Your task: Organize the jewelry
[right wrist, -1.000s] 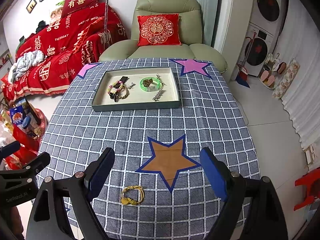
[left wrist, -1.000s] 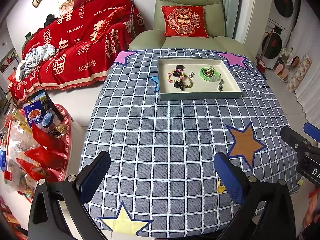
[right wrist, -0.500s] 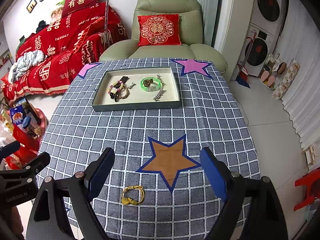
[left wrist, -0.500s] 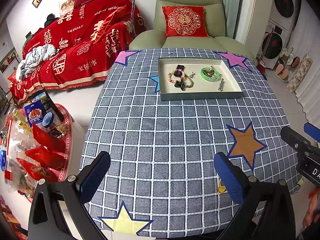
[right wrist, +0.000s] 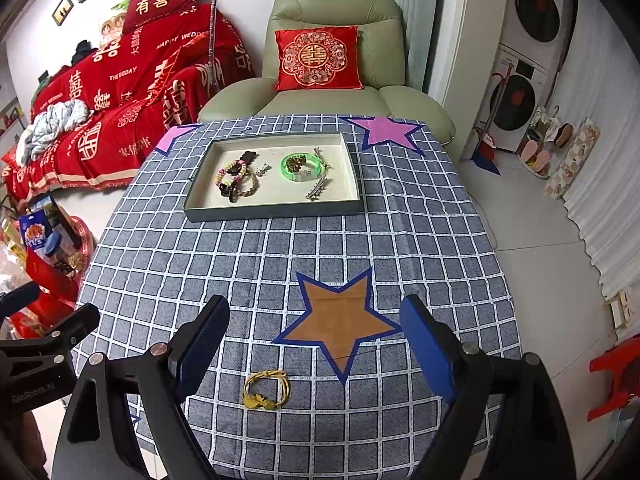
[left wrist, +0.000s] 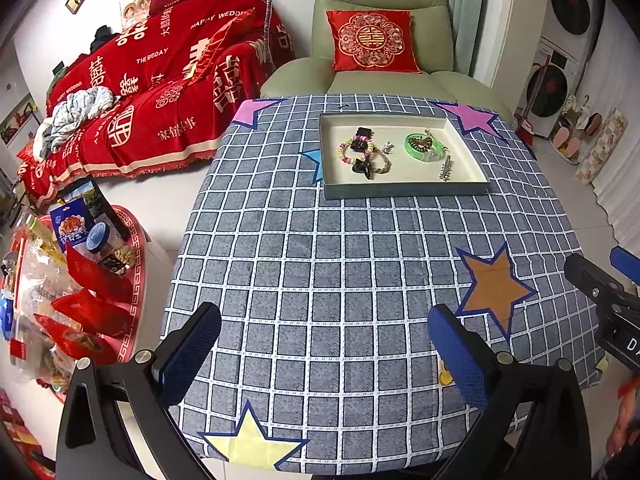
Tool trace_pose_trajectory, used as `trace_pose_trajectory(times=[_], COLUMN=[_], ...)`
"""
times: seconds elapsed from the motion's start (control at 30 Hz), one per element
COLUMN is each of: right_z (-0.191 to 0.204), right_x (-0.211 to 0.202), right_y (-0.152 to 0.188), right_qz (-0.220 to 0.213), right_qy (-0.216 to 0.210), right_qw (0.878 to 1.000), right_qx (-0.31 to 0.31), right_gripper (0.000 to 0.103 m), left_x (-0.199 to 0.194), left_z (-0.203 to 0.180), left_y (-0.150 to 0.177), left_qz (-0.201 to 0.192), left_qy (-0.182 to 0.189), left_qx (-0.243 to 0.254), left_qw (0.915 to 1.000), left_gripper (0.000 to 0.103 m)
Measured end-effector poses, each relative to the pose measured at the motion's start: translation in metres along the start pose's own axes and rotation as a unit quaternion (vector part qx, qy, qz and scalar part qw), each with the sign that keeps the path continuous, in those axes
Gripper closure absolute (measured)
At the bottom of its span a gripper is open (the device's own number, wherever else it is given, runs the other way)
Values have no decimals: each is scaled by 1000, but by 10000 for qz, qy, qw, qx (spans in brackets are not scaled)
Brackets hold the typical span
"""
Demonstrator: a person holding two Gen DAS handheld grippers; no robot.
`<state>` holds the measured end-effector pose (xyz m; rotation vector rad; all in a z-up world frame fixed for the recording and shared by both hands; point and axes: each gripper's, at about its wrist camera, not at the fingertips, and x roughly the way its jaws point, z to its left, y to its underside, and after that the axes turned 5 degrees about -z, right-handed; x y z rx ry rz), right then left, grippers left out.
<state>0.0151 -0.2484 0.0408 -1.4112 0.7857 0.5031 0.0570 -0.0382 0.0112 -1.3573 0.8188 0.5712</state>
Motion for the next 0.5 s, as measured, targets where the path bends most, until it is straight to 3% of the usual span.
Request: trace_pose_trajectory(times=[0.5], right_z=[1], right_x=[0], right_y=[0], right_qz=[13], right_qy=[-2], right_qw=[10000], right_qx=[-4], right_gripper=[14], left_x=[1], left_z=[-6], left_y=[-2], left_qz=[-1], left_qy=[69], left_qx=[51], left_qw=[10000], left_gripper=[0])
